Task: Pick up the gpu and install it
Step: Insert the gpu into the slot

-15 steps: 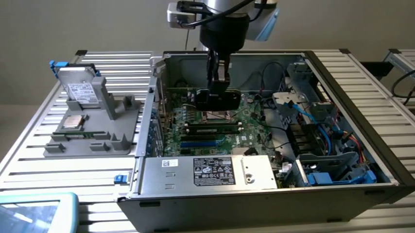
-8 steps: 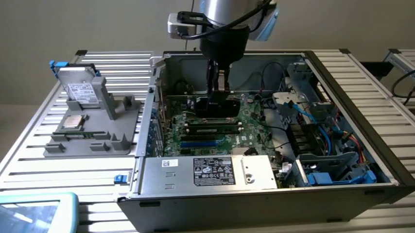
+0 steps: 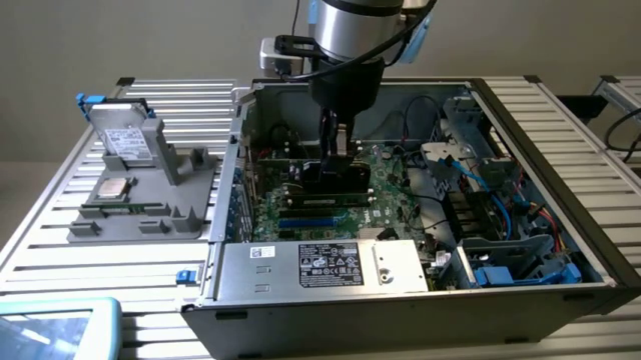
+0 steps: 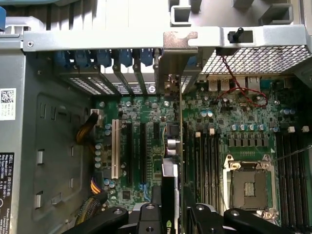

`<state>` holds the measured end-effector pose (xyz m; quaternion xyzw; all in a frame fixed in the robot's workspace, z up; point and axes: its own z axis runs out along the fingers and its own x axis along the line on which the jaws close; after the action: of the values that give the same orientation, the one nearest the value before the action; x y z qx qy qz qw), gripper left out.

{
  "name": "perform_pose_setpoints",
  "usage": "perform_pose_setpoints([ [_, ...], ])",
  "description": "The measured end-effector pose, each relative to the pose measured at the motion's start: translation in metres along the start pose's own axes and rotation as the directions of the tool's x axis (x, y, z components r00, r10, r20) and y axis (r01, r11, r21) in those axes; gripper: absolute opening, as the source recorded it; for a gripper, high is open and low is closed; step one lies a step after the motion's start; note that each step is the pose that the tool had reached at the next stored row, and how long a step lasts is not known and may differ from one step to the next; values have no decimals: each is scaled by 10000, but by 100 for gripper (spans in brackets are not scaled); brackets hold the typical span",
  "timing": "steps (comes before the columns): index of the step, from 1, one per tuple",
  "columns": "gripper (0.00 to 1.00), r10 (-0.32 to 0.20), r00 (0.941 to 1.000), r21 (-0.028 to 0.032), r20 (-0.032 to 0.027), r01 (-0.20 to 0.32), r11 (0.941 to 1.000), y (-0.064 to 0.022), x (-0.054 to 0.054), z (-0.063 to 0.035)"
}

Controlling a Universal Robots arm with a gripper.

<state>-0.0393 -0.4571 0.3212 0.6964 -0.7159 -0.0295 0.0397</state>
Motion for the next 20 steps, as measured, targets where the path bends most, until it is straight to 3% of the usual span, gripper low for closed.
perform_pose_setpoints([
  [11,27,-2,10000,-1,0,2,10000,-21,34,199],
  [20,27,-15,10000,27,-1,15,10000,-9,41,295],
])
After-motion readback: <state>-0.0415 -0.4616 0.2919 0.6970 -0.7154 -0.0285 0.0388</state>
